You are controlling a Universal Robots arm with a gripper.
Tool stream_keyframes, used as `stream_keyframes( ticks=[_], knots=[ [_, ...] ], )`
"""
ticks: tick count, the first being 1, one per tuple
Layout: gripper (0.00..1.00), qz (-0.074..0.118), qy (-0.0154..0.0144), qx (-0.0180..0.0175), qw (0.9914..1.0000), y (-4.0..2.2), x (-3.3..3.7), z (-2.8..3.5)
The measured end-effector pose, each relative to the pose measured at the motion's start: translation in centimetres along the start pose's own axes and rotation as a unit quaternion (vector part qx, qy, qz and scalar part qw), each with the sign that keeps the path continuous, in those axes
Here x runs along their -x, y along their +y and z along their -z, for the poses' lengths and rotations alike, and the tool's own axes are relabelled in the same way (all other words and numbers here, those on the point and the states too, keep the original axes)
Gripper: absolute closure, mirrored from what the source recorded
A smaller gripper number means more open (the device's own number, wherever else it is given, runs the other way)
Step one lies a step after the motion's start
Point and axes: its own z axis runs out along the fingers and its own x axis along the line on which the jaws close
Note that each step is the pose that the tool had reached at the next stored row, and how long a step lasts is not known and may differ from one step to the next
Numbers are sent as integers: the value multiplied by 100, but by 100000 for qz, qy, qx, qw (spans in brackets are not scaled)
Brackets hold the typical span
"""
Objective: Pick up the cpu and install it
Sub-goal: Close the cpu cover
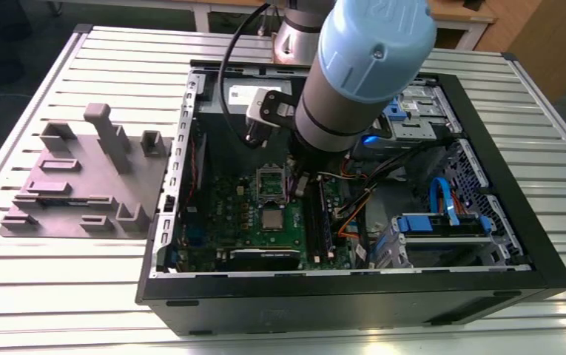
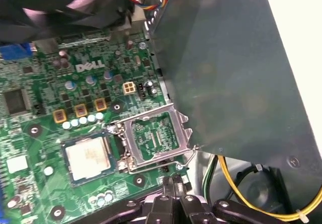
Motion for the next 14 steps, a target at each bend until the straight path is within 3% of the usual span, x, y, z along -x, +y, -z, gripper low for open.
stream_keyframes(
  ticks=[6, 14],
  knots=[
    [90, -488, -350, -50, 99998, 7, 35, -84],
    [90, -767, -394, -126, 99996, 7, 36, -89]
  ],
)
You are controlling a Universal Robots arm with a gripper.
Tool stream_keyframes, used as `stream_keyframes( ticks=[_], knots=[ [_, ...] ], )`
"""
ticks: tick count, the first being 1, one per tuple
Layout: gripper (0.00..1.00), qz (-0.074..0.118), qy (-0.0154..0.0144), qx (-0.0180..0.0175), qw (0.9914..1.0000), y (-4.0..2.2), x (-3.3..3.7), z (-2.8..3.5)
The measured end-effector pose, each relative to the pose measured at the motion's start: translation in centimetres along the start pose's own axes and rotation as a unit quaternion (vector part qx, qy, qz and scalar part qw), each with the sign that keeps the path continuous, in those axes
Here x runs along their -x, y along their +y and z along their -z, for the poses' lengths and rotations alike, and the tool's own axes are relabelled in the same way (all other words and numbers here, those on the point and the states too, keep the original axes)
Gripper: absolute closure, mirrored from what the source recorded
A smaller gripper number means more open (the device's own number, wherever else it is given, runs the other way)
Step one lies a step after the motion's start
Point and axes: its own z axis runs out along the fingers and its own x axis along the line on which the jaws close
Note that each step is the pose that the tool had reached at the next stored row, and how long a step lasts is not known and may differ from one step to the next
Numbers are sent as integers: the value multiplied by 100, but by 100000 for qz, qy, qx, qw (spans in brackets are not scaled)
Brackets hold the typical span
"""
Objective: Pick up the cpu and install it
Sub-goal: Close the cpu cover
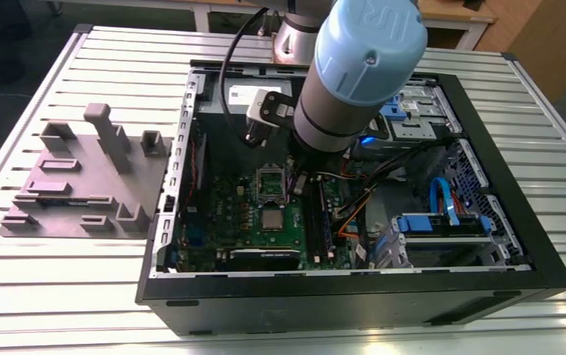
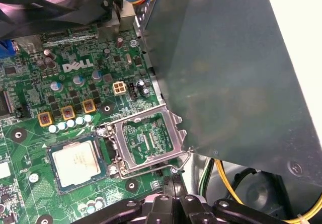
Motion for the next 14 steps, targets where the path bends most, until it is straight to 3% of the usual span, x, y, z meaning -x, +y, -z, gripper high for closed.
stream_keyframes(
  ticks=[2, 7, 14],
  knots=[
    [90, -470, -67, -130, 99999, 1, 1, -2],
    [90, -3147, -442, -894, 99945, 0, 3, -12],
    [90, -3205, -451, -908, 99943, 0, 3, -12]
  ],
)
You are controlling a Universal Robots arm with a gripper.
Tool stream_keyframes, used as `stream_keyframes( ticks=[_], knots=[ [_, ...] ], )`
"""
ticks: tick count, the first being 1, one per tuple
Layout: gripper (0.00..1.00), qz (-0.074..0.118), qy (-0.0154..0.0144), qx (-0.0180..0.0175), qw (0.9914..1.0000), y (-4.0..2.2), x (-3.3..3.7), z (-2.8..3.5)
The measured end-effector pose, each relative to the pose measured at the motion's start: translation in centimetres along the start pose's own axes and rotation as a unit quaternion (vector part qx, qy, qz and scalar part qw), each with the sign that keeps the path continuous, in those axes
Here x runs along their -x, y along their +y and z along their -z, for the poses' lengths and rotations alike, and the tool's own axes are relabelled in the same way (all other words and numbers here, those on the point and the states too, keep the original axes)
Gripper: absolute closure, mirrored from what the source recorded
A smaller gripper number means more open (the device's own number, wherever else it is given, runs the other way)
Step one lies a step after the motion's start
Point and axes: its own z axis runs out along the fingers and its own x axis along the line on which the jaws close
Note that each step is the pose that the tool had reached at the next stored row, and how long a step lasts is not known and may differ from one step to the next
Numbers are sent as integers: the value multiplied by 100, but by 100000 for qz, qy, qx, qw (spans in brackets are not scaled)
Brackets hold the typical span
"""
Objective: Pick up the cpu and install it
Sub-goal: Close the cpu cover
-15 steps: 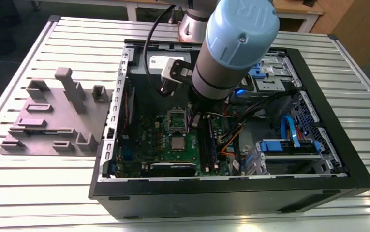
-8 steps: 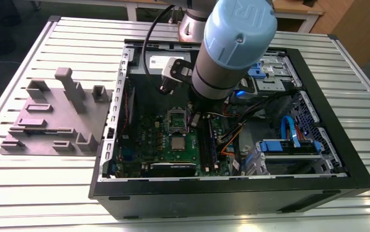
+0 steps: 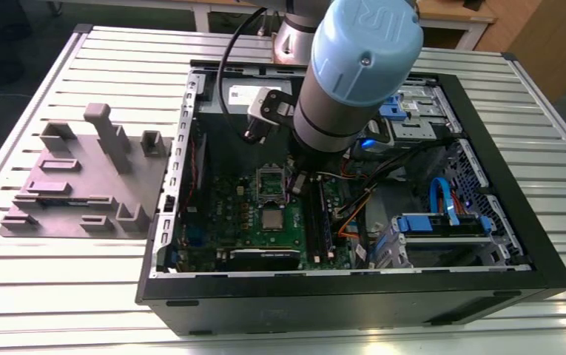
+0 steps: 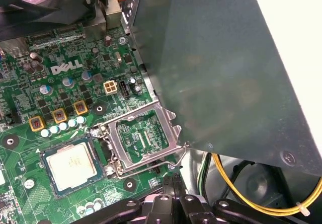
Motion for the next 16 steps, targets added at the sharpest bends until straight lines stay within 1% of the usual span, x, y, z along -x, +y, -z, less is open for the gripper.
stream_keyframes(
  ticks=[7, 8, 9, 11, 12, 13, 16],
  knots=[
    [90, -5, -15, 0, 100000, 0, 2, -1],
    [90, 2, -119, 46, 100000, 1, 4, -2],
    [90, 4, -298, 119, 99999, 3, 9, -7],
    [90, -37, -479, 178, 99999, 10, 26, -22],
    [90, -68, -514, 177, 99998, 12, 32, -28],
    [90, -268, -534, 124, 99998, 22, 56, -43],
    [90, -727, -602, -8, 99996, 33, 84, -62]
  ],
)
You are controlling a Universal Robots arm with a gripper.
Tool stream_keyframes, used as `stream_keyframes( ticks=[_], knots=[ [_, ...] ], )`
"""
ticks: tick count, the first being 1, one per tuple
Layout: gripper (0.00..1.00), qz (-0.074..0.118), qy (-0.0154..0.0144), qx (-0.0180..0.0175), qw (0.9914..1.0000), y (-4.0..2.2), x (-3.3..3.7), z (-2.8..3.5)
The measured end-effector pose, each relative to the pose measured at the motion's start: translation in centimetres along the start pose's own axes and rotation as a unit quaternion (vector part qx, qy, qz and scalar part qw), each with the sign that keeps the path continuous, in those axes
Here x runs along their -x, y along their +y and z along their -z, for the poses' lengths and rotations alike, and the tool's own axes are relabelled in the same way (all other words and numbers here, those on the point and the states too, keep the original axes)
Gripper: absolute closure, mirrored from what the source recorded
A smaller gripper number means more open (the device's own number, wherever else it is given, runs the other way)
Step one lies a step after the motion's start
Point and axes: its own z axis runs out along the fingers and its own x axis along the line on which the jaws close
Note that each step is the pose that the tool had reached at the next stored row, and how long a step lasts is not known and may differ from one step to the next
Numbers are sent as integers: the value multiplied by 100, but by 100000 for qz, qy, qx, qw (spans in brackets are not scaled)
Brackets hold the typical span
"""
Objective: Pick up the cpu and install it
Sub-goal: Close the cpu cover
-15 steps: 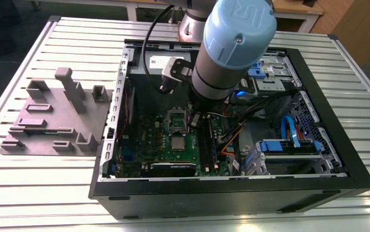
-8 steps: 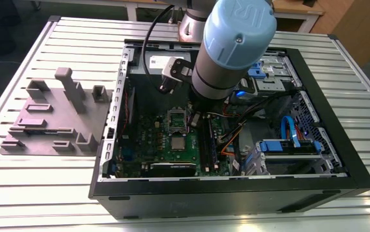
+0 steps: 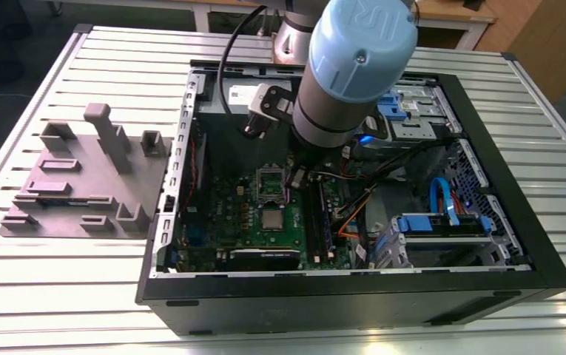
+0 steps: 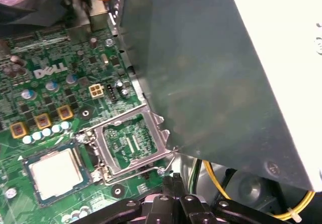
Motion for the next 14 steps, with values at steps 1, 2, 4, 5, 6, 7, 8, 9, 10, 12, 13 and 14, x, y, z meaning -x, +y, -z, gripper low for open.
stream_keyframes(
  ticks=[1, 2, 4, 5, 6, 7, 8, 9, 10, 12, 13, 14],
  knots=[
    [90, -136, -21, -40, 100000, 3, 8, -6],
    [90, -251, -37, -71, 100000, 6, 15, -13],
    [90, -399, -57, -117, 99999, 12, 27, -24],
    [90, -423, -65, -125, 99999, 13, 30, -29],
    [90, -428, -74, -127, 99999, 16, 29, -34],
    [90, -432, -80, -121, 99999, 19, 26, -37],
    [90, -428, -90, -112, 99999, 20, 24, -41],
    [90, -423, -116, -103, 99999, 21, 23, -47],
    [90, -419, -127, -97, 99999, 21, 23, -51],
    [90, -427, -154, -85, 99999, 23, 25, -59],
    [90, -427, -171, -79, 99999, 24, 27, -64],
    [90, -425, -192, -74, 99999, 25, 29, -70]
  ],
)
